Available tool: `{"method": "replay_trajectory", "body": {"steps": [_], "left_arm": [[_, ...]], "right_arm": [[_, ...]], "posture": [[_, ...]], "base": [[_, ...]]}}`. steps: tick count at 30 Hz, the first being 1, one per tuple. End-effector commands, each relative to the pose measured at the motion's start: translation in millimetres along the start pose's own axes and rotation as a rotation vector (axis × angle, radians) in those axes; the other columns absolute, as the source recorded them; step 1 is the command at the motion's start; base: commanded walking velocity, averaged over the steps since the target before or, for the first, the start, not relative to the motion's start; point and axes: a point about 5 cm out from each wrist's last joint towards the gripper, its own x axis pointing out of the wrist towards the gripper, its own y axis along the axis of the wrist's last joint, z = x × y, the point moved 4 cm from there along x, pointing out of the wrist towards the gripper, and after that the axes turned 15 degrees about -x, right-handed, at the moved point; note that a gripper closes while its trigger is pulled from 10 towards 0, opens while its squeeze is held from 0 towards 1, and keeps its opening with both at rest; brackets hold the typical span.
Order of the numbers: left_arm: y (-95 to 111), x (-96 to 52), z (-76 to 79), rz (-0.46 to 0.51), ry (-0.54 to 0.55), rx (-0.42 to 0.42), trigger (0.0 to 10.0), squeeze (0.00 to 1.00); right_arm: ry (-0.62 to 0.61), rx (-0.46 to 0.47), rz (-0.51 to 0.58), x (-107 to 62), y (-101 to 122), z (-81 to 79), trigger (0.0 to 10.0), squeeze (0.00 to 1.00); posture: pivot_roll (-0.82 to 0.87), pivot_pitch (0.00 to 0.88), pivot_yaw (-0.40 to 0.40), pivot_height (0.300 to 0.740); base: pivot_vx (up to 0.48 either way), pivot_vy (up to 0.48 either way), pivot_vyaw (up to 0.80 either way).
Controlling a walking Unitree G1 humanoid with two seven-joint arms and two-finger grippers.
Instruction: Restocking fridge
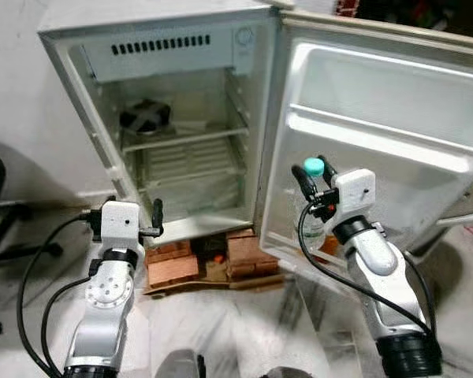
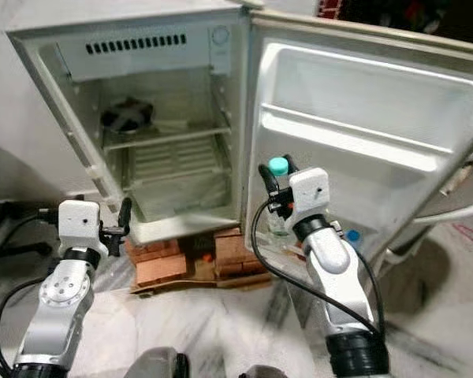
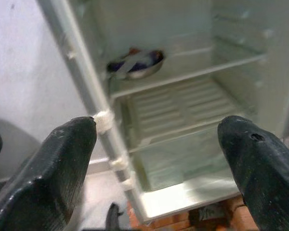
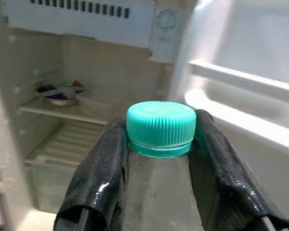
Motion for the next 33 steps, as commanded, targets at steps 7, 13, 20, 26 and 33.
{"method": "replay_trajectory", "body": {"steps": [7,13,20,26,33], "left_arm": [[6,3.8,-2.6,0.017,0.003,0.002,10.0,0.0],[11,6.2,-5.5,0.031,0.012,0.003,10.0,0.0],[8,4.1,-2.1,0.025,-0.001,-0.005,10.0,0.0],[5,-0.6,-2.5,0.014,-0.006,-0.006,10.0,0.0],[7,-4.0,-5.1,0.008,-0.01,0.014,10.0,0.0]], "right_arm": [[0.003,-0.032,0.043,7.6,13,2.1,10.0,0.0],[-0.027,-0.046,0.041,7.6,15,9.5,10.0,0.0],[-0.044,-0.026,0.001,2.8,4,6.8,10.0,0.0],[-0.068,0.016,-0.043,-5.9,-5,4.8,10.0,0.0],[-0.032,0.057,-0.077,-9.4,-15,-2.3,10.0,0.0]], "posture": [[0.03,0.087,-0.009,0.74],[0.03,0.104,-0.004,0.74],[0.02,0.083,-0.001,0.74],[0.02,0.068,-0.007,0.74],[0.06,0.088,-0.012,0.721]], "base": [[0.337,0.0,0.0],[0.342,0.0,0.0],[0.108,0.0,0.0],[0.0,0.0,0.0],[0.0,0.0,0.0]]}}
